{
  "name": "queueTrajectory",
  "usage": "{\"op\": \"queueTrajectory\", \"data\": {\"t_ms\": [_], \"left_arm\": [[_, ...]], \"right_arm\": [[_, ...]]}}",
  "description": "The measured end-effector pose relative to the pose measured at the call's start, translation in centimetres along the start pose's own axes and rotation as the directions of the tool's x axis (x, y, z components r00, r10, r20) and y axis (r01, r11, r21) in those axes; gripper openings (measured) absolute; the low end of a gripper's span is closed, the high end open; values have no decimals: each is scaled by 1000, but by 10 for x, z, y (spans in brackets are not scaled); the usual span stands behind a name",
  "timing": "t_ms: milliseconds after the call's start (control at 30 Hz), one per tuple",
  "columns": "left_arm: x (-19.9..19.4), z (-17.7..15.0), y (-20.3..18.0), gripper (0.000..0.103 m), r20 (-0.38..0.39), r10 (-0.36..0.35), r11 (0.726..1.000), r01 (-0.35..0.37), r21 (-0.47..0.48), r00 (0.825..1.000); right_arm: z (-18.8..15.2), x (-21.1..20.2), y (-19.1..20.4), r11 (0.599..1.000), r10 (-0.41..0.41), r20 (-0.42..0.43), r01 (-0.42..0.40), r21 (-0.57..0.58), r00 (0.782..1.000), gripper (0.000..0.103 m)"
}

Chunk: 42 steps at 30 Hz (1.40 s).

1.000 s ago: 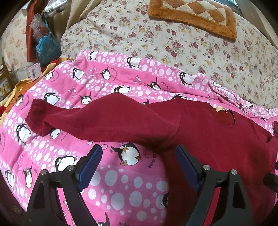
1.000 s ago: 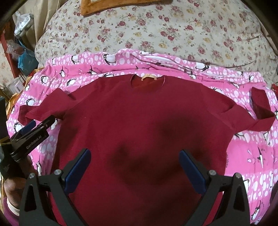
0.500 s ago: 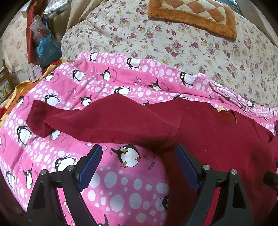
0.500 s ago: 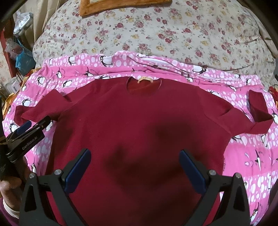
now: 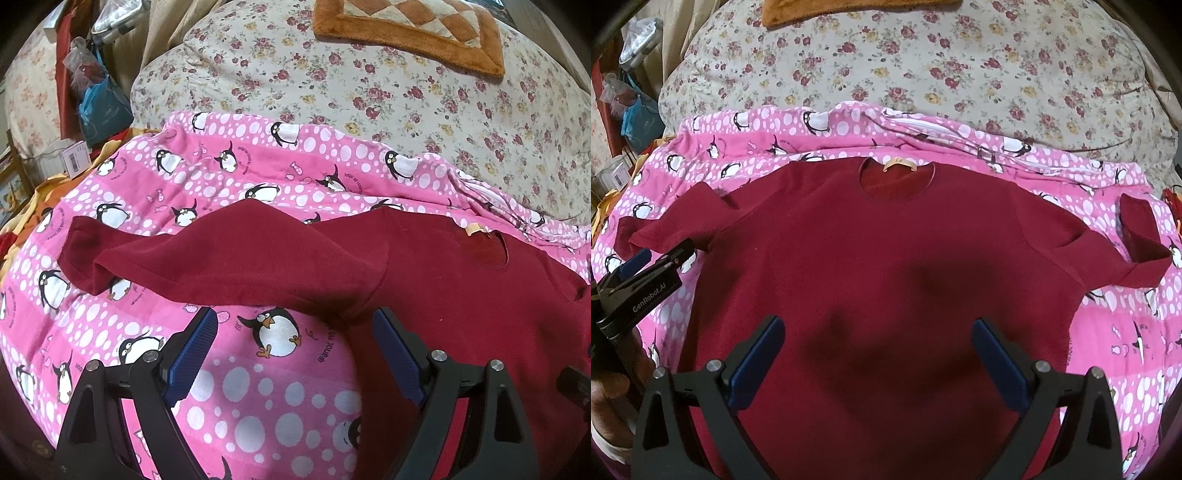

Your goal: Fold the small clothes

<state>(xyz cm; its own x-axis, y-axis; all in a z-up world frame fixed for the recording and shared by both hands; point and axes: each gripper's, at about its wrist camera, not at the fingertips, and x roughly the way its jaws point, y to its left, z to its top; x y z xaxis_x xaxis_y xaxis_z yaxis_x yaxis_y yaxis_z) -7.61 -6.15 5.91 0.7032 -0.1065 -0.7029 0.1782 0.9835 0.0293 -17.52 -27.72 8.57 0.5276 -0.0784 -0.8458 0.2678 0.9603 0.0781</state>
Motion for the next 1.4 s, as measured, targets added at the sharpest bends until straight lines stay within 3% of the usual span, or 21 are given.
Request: {"op": "queueTrajectory", "data": {"t_ms": [1033, 1400], "left_arm": [[5, 1, 7, 69, -5, 33, 999, -34, -20, 999], [6, -2, 5, 68, -39, -3, 999, 1, -38, 999]], "right_arm": [[-1, 12, 7, 1000, 0, -10, 0, -11, 1000, 103], [-4, 18, 8, 1000, 7, -30, -7, -13, 1000, 103]]}}
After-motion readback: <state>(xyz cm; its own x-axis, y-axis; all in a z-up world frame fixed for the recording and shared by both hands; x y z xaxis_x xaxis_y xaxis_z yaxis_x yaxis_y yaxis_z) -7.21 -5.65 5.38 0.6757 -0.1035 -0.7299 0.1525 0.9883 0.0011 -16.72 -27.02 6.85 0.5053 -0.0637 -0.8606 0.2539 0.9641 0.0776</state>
